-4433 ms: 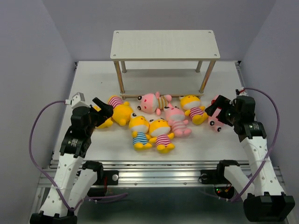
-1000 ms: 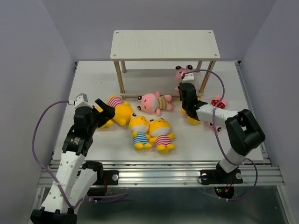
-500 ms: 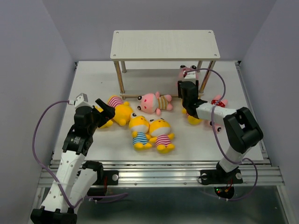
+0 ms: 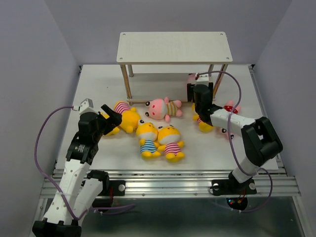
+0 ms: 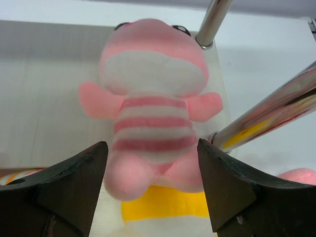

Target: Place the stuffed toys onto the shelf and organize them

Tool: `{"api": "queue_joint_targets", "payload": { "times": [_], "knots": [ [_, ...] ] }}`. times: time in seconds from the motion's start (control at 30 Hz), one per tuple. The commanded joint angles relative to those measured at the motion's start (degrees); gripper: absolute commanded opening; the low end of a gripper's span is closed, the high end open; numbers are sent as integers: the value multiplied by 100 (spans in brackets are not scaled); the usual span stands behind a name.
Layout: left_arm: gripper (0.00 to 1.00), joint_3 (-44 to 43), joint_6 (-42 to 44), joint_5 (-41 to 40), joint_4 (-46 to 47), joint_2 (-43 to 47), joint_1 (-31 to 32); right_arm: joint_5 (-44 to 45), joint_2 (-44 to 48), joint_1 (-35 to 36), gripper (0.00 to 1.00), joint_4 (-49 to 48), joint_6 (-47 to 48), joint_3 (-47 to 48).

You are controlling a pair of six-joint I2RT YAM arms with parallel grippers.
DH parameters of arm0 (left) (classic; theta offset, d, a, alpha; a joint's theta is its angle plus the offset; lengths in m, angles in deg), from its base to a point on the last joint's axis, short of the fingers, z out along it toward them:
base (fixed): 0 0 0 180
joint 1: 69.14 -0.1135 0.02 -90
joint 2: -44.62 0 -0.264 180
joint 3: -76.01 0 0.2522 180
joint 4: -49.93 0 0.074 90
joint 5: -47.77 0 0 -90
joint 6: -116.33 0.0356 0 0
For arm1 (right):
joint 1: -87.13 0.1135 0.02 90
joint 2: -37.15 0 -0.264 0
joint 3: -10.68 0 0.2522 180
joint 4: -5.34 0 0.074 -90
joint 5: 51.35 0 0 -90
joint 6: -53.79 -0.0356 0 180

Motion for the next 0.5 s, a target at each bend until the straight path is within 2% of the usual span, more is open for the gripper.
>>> {"api": "queue_joint_targets", "payload": {
  "times": [0.0, 0.2, 0.27, 0.37, 0.47],
  "knots": [
    [99, 62, 120, 115, 164, -54, -7, -478, 598, -50, 79, -258, 231, -103],
    [99, 35, 111, 132, 128, -177, -15, -1111, 1213, -50, 87, 58, 135, -357],
    [99, 44, 85, 308, 120, -203, -7, -1426, 1511, -50, 100, 251, -92, -498],
    [99, 79, 15, 387, 128, -238, -15, -2006, 1854, -50, 100, 454, -173, -718],
    [99, 114, -82, 536, 190, -291, -7, -3113, 2417, 2, 100, 603, 28, -1173]
  ]
}}
